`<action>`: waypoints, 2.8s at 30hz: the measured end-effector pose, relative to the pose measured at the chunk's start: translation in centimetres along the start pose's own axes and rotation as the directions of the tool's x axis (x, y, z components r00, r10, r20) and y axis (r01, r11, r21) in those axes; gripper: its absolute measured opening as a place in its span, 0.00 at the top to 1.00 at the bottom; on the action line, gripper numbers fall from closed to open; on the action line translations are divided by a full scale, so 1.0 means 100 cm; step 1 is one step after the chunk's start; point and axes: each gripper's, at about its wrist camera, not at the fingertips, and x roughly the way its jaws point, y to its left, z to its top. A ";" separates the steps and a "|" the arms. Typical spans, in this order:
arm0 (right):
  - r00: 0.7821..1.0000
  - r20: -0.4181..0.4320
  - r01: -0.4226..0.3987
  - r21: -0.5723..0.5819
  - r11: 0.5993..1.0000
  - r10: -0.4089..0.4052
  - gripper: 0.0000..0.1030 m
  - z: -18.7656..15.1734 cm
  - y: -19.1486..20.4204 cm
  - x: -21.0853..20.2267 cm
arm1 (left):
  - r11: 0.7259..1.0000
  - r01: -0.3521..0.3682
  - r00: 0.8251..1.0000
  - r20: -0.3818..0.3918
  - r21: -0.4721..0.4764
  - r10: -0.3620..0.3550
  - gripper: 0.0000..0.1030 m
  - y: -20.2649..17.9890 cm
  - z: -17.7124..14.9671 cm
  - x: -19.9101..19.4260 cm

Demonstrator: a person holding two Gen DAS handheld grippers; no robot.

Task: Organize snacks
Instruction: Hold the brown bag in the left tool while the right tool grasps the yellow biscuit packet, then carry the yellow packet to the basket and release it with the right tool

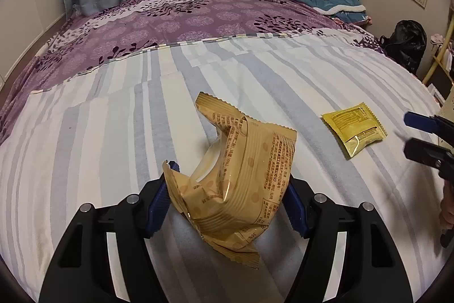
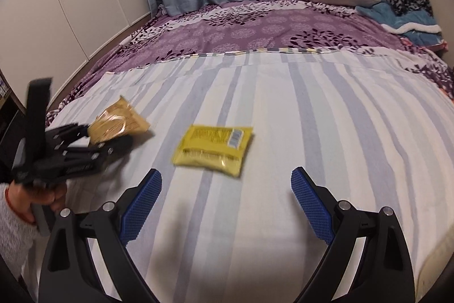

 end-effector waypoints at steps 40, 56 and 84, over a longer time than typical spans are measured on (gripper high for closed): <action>0.990 -0.108 0.057 -0.258 0.965 -0.087 0.54 0.005 0.043 0.041 | 0.996 0.006 0.998 0.069 -0.091 0.000 0.32 0.009 -0.017 -0.064; 0.997 -0.025 0.071 -0.157 0.985 -0.076 0.55 -0.011 0.031 -0.036 | 0.998 0.021 0.992 0.125 -0.062 -0.013 0.32 -0.016 -0.020 -0.103; 0.973 0.208 0.095 0.048 0.994 -0.103 0.55 -0.079 -0.026 -0.211 | 0.996 0.040 0.980 0.193 0.077 -0.054 0.32 -0.131 -0.056 -0.188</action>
